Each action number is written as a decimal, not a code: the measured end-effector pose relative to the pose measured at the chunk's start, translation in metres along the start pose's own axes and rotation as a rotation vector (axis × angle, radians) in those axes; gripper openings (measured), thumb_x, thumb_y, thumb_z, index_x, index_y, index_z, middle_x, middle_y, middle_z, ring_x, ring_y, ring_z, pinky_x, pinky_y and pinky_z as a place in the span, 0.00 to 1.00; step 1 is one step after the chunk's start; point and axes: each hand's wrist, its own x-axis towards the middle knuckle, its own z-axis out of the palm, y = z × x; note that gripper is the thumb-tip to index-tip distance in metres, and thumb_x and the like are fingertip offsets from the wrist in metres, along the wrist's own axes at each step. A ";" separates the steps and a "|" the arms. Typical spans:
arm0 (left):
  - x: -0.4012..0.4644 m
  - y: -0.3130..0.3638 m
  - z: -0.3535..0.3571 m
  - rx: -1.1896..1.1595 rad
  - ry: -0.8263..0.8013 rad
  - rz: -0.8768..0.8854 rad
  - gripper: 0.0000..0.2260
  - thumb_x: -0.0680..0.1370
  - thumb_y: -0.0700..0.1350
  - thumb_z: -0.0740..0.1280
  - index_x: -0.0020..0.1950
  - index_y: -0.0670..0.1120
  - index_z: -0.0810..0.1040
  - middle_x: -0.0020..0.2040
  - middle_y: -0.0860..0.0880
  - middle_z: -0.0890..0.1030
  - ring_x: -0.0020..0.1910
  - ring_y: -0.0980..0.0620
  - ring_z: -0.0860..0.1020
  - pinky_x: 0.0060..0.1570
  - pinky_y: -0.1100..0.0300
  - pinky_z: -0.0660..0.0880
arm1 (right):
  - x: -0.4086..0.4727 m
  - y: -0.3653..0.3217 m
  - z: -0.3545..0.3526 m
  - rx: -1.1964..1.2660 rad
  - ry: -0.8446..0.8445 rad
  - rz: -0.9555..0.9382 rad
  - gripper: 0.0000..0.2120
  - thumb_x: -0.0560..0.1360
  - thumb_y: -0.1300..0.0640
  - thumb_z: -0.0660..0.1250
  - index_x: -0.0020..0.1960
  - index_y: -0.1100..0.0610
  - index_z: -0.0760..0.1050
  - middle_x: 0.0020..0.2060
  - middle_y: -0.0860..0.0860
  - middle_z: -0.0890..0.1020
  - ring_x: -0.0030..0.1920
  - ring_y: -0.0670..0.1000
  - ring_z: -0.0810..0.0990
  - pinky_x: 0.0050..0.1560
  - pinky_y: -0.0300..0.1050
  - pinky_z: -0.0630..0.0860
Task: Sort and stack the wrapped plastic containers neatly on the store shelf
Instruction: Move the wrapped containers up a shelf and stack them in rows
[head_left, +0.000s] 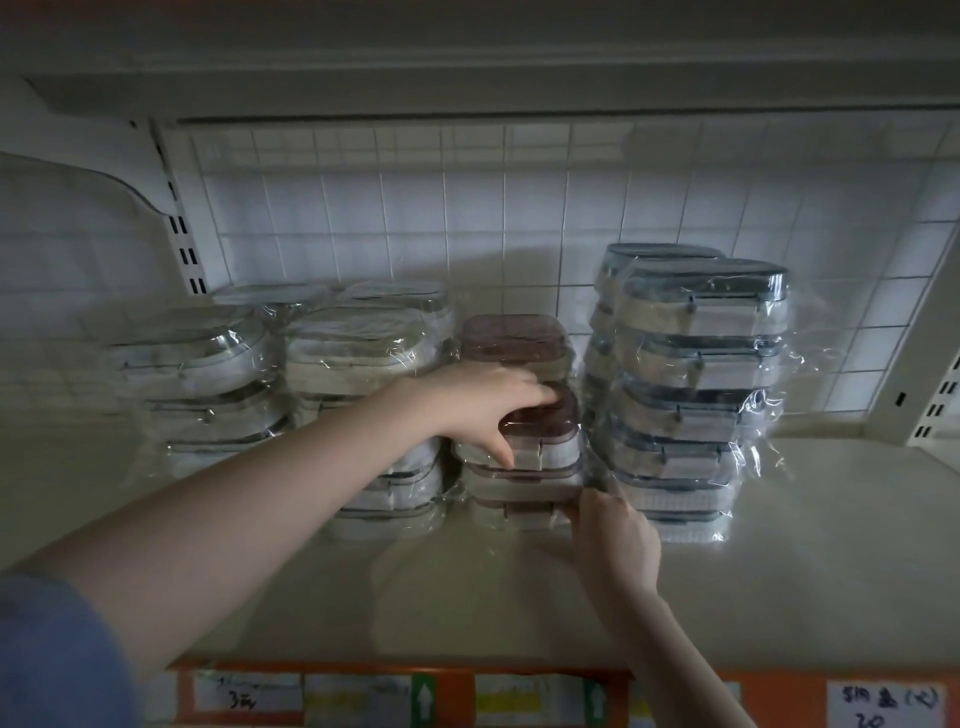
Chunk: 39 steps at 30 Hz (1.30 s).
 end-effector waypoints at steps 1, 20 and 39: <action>0.000 0.000 0.000 0.001 -0.001 0.002 0.39 0.70 0.53 0.74 0.76 0.49 0.59 0.70 0.50 0.68 0.66 0.49 0.69 0.63 0.52 0.69 | 0.000 0.000 0.000 0.007 0.011 0.001 0.08 0.79 0.55 0.60 0.48 0.55 0.78 0.49 0.51 0.81 0.44 0.55 0.80 0.35 0.43 0.64; 0.022 -0.002 -0.029 0.012 0.168 -0.197 0.17 0.81 0.46 0.60 0.68 0.42 0.68 0.64 0.43 0.71 0.62 0.43 0.71 0.50 0.57 0.67 | -0.022 0.011 -0.014 0.262 0.106 -0.058 0.15 0.78 0.42 0.58 0.48 0.50 0.78 0.42 0.50 0.82 0.42 0.54 0.80 0.35 0.44 0.65; 0.045 -0.022 -0.003 -0.096 0.122 -0.269 0.28 0.81 0.45 0.60 0.78 0.55 0.52 0.76 0.45 0.60 0.69 0.42 0.67 0.64 0.50 0.69 | -0.005 0.011 -0.002 0.121 0.080 -0.060 0.13 0.81 0.51 0.53 0.50 0.55 0.73 0.47 0.53 0.81 0.45 0.58 0.80 0.36 0.45 0.63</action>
